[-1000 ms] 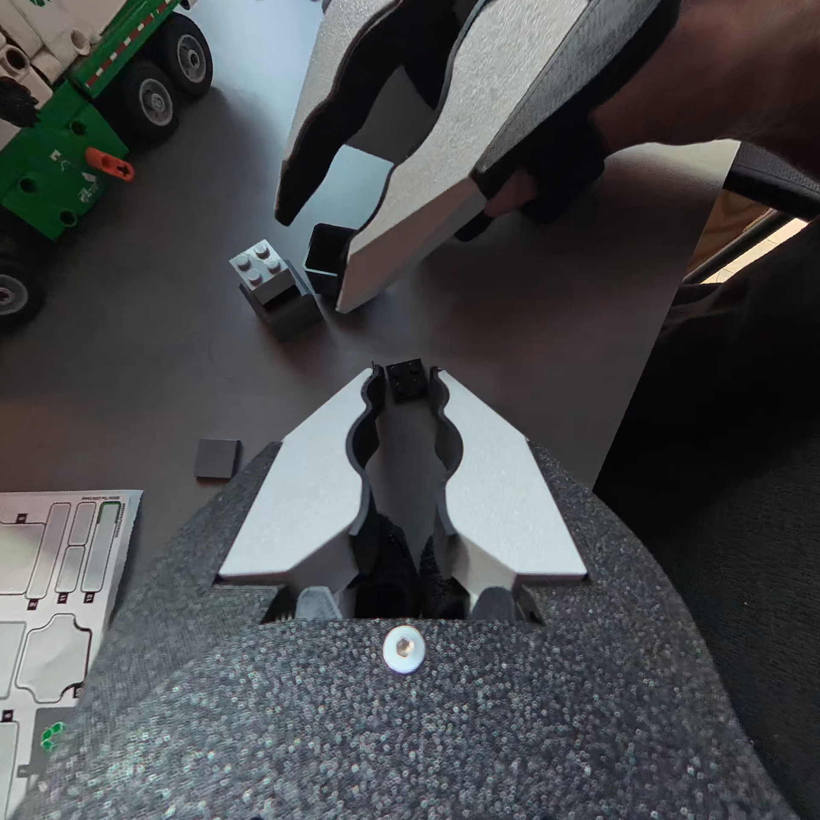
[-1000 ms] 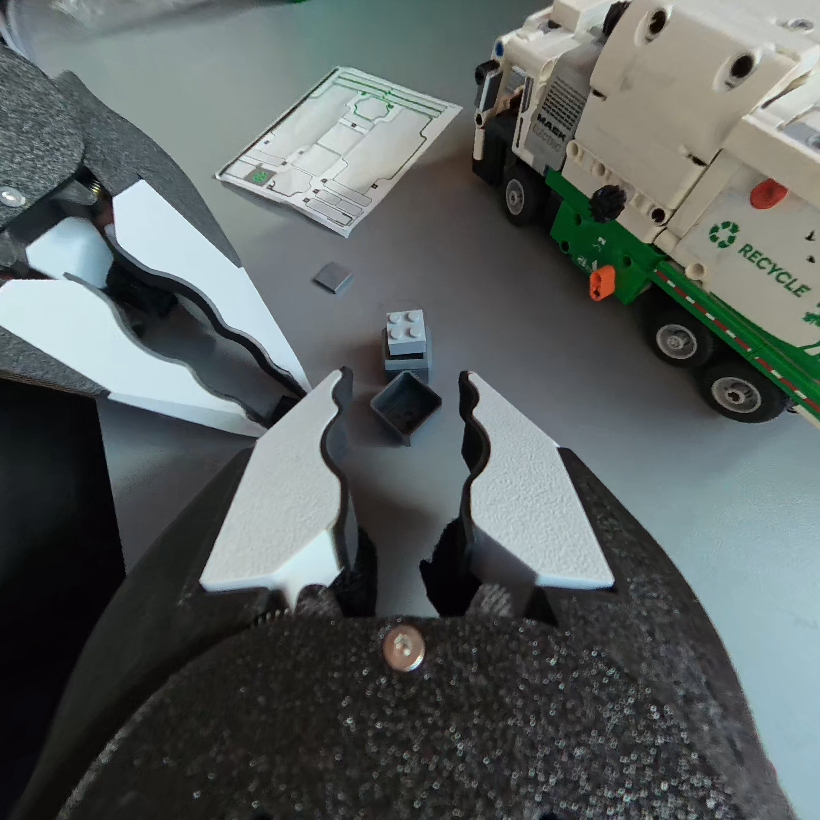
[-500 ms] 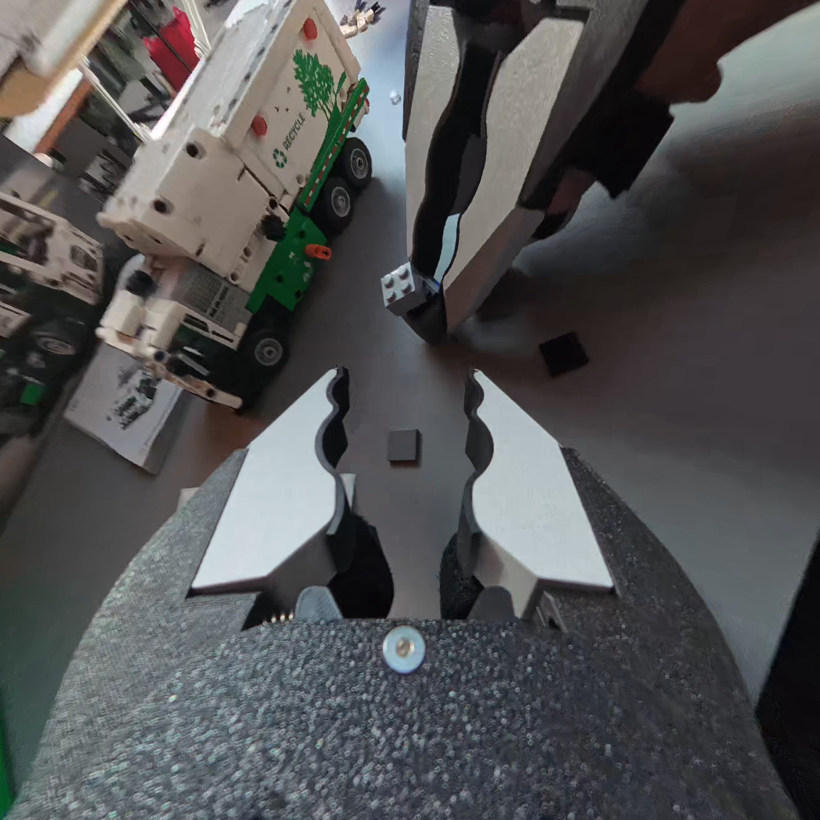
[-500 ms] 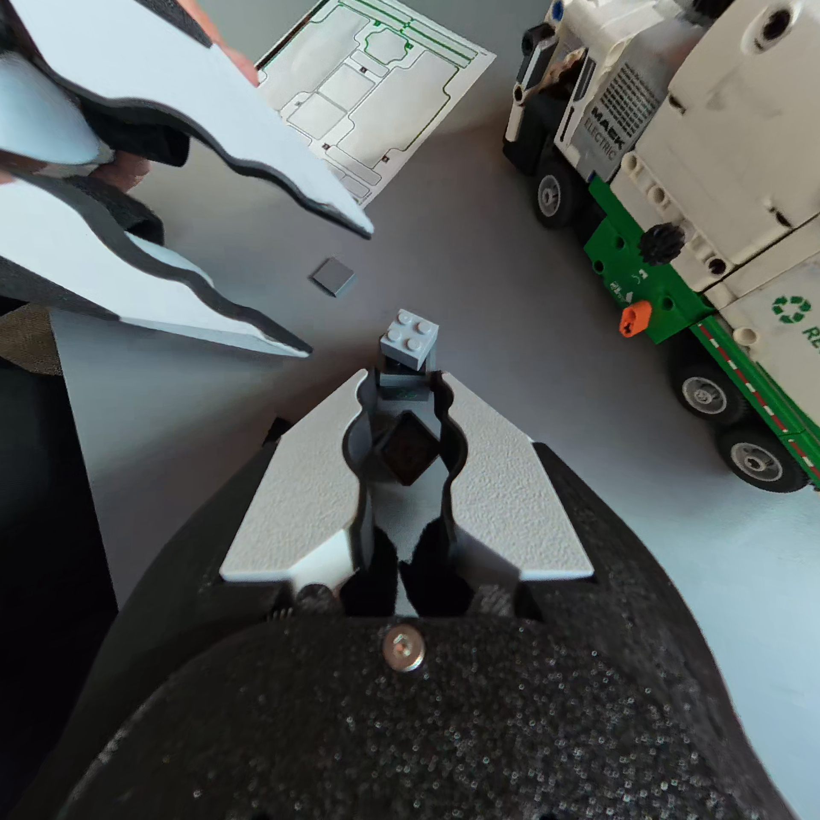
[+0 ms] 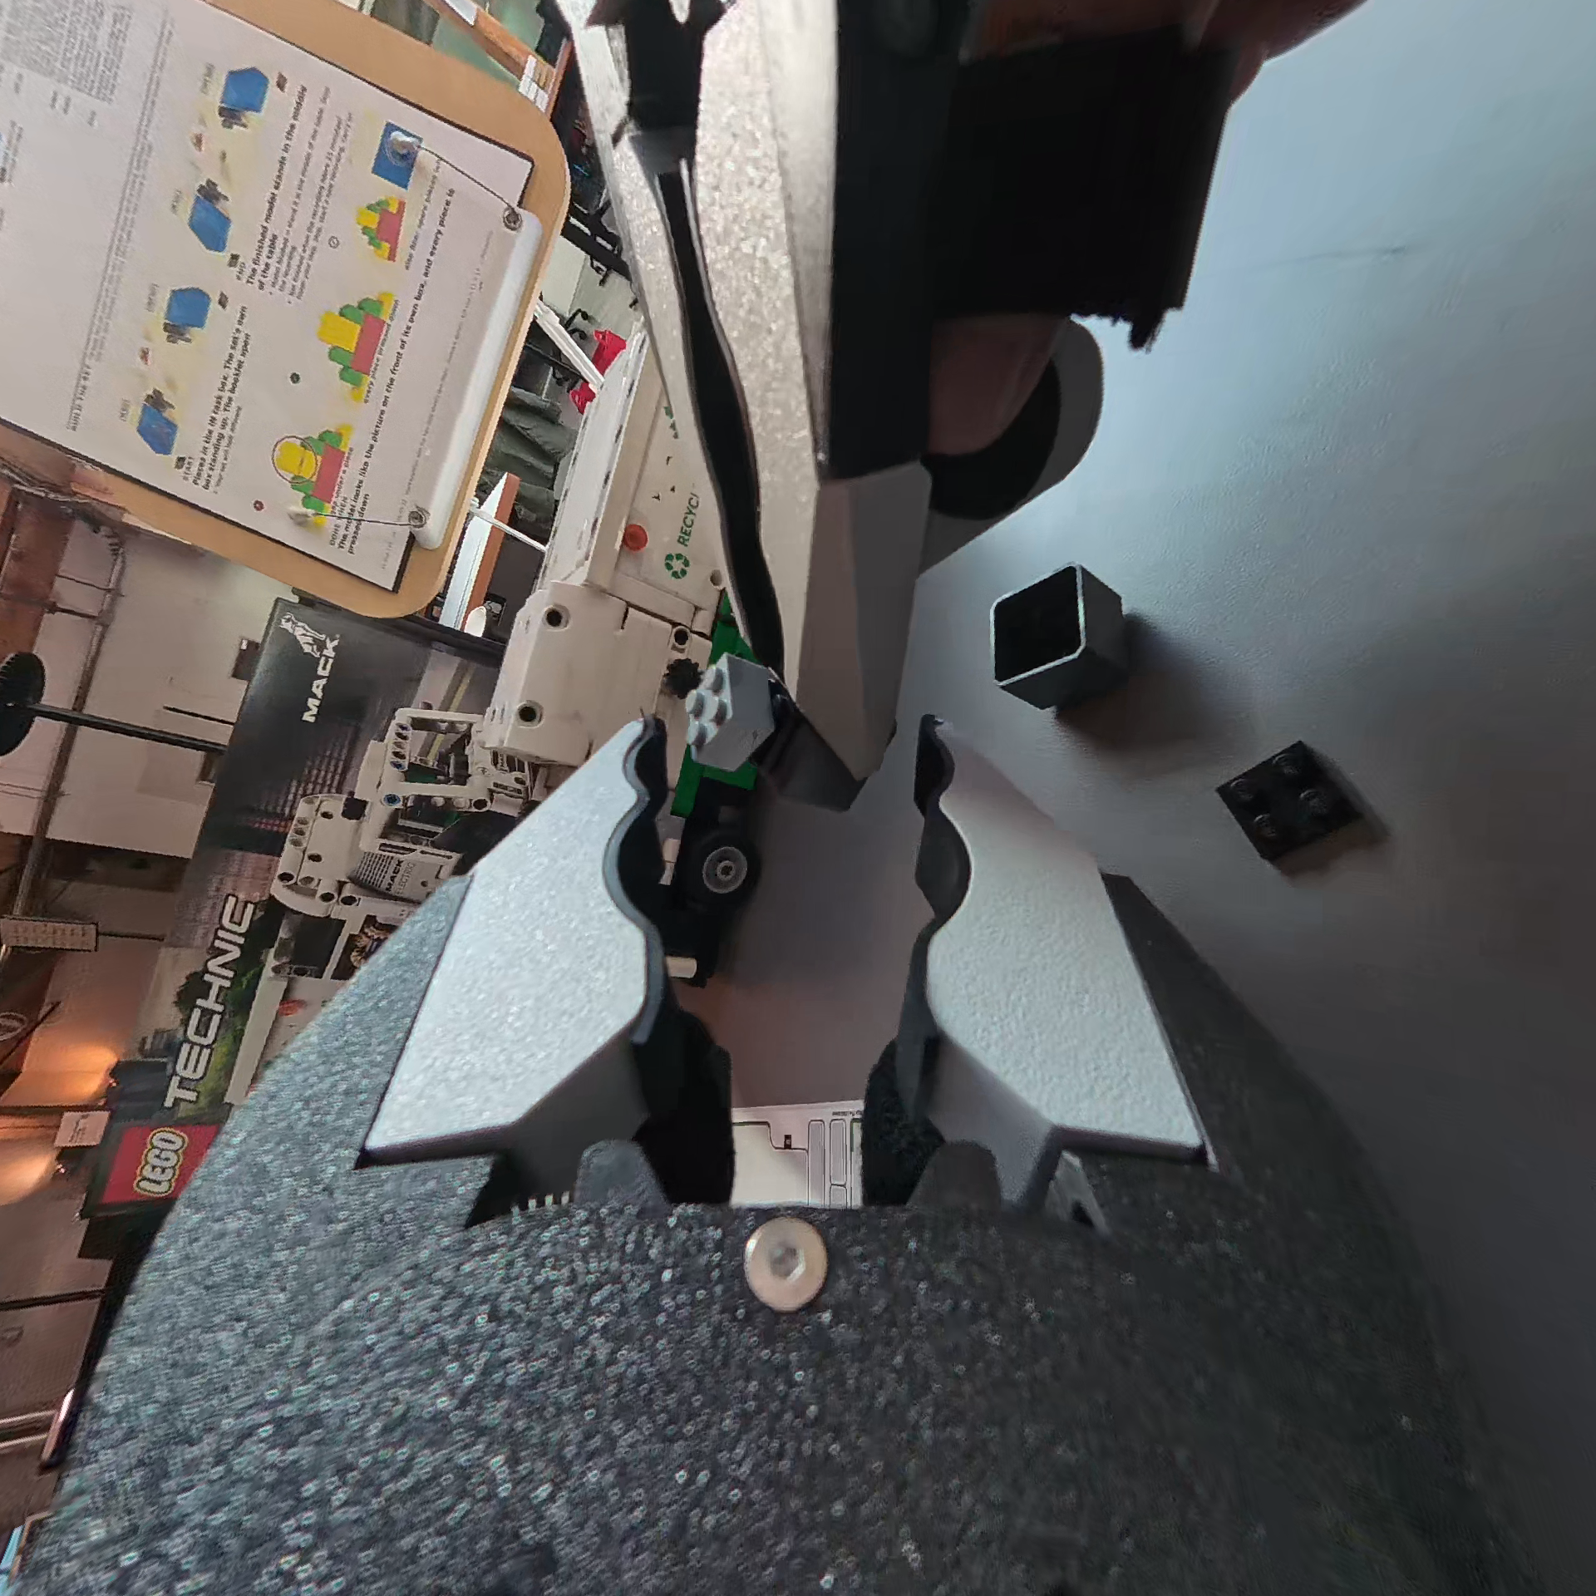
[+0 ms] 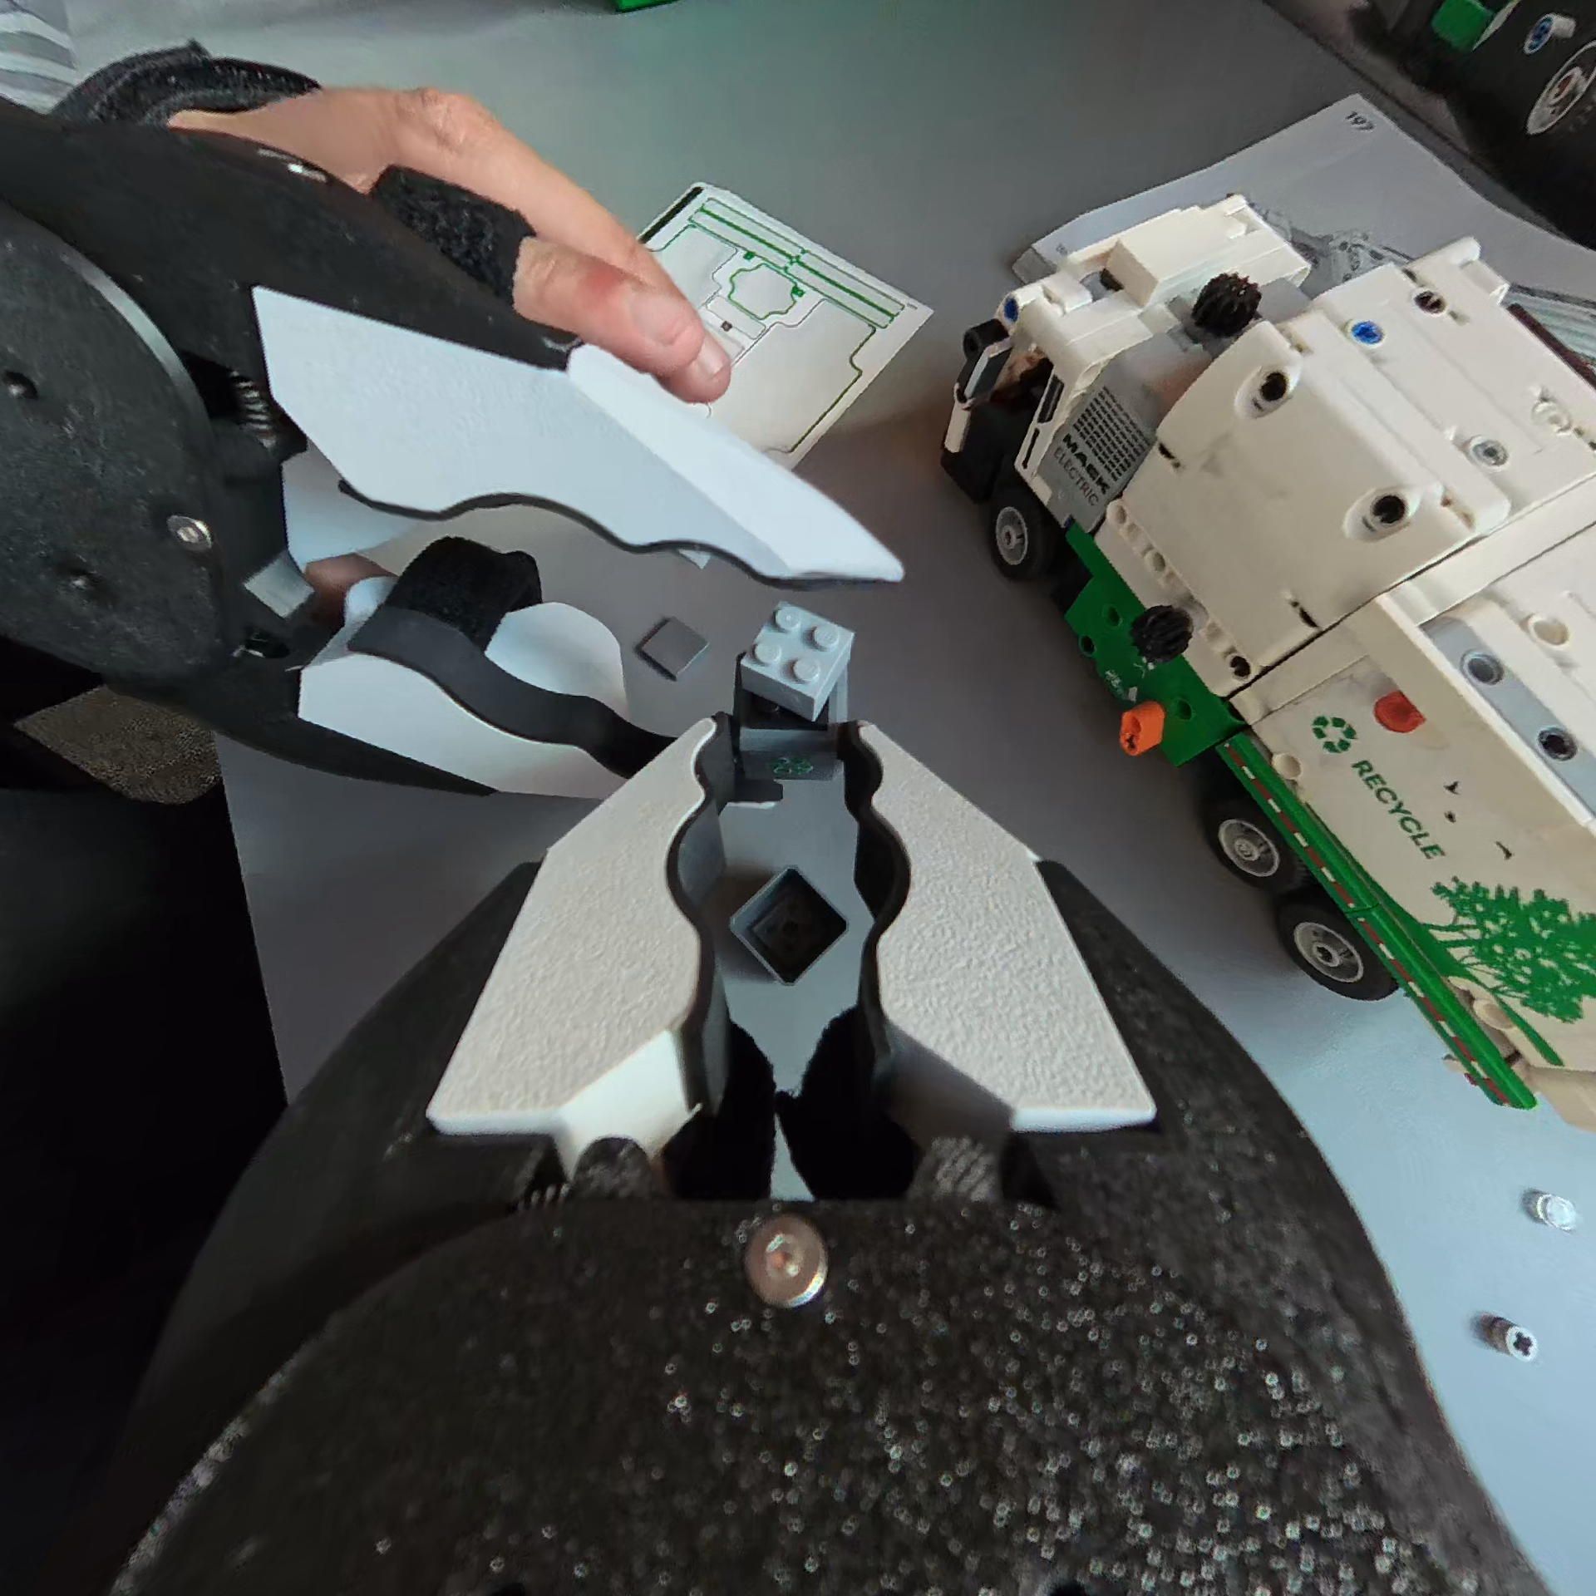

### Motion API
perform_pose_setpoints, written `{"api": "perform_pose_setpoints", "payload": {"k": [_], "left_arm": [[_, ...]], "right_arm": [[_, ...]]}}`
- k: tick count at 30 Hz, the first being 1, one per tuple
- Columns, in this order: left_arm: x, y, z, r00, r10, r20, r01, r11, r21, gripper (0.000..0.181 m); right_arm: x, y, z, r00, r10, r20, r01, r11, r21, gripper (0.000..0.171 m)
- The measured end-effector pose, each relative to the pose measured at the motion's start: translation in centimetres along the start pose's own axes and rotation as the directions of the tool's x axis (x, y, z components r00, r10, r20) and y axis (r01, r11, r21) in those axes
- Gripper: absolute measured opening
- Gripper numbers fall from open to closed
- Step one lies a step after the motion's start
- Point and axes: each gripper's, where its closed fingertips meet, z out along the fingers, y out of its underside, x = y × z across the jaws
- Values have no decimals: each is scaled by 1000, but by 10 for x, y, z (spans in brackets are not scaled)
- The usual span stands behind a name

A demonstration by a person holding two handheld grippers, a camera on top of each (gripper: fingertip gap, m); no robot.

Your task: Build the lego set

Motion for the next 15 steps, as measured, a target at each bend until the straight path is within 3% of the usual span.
{"api": "perform_pose_setpoints", "payload": {"k": [5, 15], "left_arm": [[-2, -7, -3, 998, 52, 36, -53, 998, 17, 40], [1, -2, 4, 999, 30, 11, -29, 999, -32, 42]], "right_arm": [[2, -3, -2, 998, 55, 4, -55, 998, 32, 24], [10, 3, -2, 999, 36, -9, -36, 999, 14, 24]]}}
